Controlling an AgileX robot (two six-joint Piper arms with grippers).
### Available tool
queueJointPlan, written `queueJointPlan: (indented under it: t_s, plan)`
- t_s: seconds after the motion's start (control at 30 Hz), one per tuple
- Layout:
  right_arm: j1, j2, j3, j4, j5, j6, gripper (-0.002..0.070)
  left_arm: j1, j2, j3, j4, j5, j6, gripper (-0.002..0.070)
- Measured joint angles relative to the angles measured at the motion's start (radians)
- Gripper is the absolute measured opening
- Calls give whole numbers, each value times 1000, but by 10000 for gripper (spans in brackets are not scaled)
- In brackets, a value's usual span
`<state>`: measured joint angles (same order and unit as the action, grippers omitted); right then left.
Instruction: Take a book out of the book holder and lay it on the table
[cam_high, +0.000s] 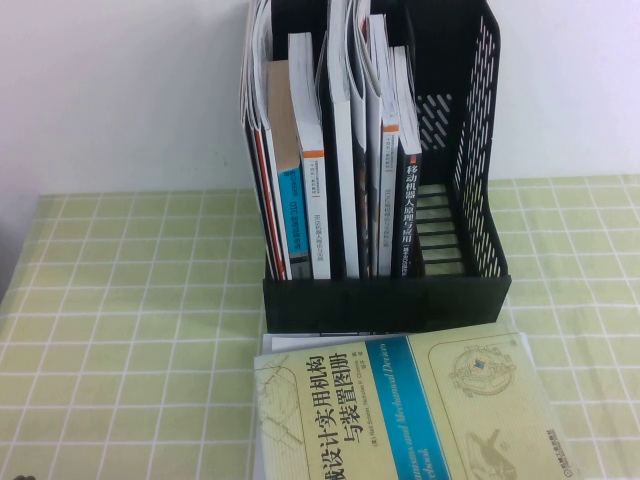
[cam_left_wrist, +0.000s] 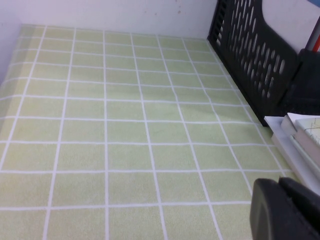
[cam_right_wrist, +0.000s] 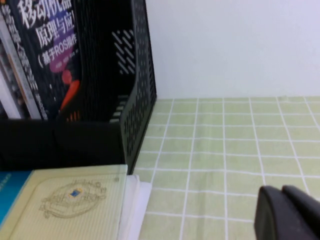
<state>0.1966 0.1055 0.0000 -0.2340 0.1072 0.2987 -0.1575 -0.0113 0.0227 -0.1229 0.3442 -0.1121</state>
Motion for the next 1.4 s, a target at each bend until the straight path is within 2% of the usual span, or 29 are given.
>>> queueJointPlan:
  t_s: [0.17, 0.37, 0.6, 0.77, 1.4]
  plan:
    - [-1, -75, 28, 46, 70, -95, -1, 0, 0, 0, 0, 0, 0, -2]
    - [-1, -115, 28, 56, 247, -86, -1, 0, 0, 0, 0, 0, 0, -2]
    - [-59, -115, 28, 78, 251, -95, -2, 0, 0, 0, 0, 0, 0, -2]
    - [-111, -115, 28, 171, 253, -201, -2, 0, 0, 0, 2, 0, 0, -2]
    - [-117, -115, 28, 203, 253, -239, -1, 0, 0, 0, 2, 0, 2, -2]
